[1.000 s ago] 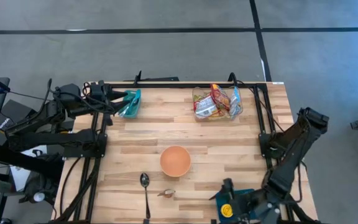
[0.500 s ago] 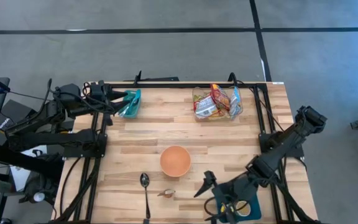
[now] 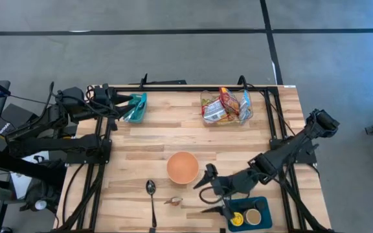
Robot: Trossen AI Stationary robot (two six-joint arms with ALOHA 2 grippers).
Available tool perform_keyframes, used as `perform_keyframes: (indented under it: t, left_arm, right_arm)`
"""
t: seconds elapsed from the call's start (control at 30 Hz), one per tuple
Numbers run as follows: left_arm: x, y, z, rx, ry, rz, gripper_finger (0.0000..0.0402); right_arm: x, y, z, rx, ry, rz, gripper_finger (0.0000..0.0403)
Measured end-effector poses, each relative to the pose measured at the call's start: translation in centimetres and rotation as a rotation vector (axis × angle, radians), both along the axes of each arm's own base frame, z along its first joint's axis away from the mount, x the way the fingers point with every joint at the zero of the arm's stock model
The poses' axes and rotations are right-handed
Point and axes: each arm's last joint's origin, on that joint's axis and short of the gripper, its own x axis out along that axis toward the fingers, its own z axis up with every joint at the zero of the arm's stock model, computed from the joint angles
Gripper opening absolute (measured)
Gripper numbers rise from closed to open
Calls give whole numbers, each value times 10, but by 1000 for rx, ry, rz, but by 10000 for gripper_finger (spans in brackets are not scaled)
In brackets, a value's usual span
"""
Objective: Pick & Place Food Item
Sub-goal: Put the orange seasoning pack into the dark blue bin
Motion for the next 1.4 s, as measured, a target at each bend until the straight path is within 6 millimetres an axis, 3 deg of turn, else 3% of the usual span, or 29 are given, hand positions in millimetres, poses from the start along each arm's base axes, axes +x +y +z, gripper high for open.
perform_keyframes:
  t: [0.27, 0.53, 0.87, 1.2, 1.4]
  left_arm:
    - [0, 0, 0, 0, 0, 0, 168]
    - [0, 0, 0, 0, 0, 0, 168]
    - [0, 0, 0, 0, 0, 0, 168]
    - [0, 0, 0, 0, 0, 0, 168]
    - [0, 0, 0, 0, -1, 0, 168]
  right_arm:
    - [13, -25, -4, -31, 36, -96, 354]
    - [16, -38, -9, -83, 71, -190, 243]
    - [24, -34, -15, -53, 60, -193, 131]
    - [39, -33, -37, -116, 104, -111, 120]
    - [35, -41, -42, -169, 180, -114, 119]
